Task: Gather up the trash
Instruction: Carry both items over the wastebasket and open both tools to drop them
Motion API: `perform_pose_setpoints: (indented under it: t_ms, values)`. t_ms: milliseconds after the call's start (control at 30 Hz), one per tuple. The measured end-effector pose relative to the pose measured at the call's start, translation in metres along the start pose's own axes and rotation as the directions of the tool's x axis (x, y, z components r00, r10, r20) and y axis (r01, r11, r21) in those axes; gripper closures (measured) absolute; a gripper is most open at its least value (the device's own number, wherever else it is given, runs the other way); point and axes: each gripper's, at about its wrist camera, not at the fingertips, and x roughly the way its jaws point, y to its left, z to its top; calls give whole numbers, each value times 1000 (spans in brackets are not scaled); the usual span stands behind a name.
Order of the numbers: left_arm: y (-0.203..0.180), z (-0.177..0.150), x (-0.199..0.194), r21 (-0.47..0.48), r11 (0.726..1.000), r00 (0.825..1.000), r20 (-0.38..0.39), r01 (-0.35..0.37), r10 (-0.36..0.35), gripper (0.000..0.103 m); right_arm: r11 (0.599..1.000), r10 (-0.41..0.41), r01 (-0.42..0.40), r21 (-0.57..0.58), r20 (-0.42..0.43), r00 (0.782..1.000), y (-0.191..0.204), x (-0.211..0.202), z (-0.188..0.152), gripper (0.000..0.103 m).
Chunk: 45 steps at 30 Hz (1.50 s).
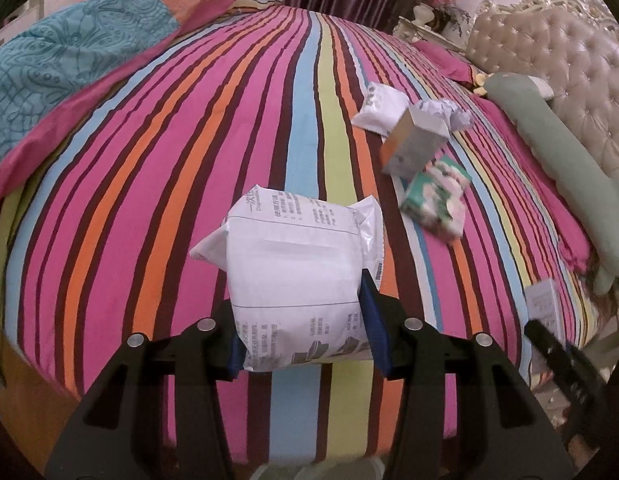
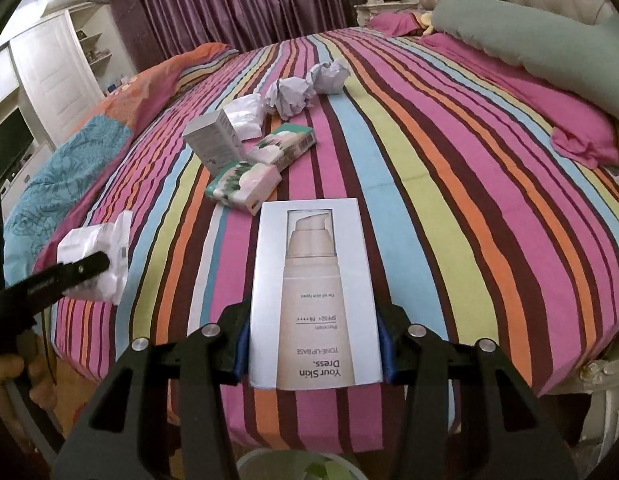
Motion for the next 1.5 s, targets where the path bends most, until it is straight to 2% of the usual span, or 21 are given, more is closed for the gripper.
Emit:
perform_pose_setpoints:
  t_ms: [167,567,900,1033,1167,1333,1467,1500]
  values:
    - [1,-24,-15,0,1000,1000,-11,21,-21,56,999,25,-25,26,-2,1000,-5,-10,-5,58]
    - [-18,-88,-59,115,993,1000,-11,29,-28,56,999,45,-46,28,11,999,-6,-55,-39,58]
    - [-31,-146,-65,160,986,996,-85,46,-33,56,998,59,-57,38,-53,997,1,-63,-82,58]
    - [-32,-168,-58,152,986,989,-140,71,-49,56,998,53,-48,50,-99,994,6,-60,-99,58]
    - [-34,-191,-41,164,983,975,-217,82,-45,56,996,59,-45,81,-170,984,5,-47,-117,58]
    - [-34,-214,-17,153,983,944,-328,100,-45,56,989,76,-37,144,-280,957,-3,-25,-137,58]
    - [-33,-229,4,132,985,906,-421,113,-48,56,984,83,-15,179,-381,921,-7,-2,-159,58]
    - [-32,-235,11,123,986,890,-453,114,-47,56,982,89,-12,188,-406,910,-9,3,-166,58]
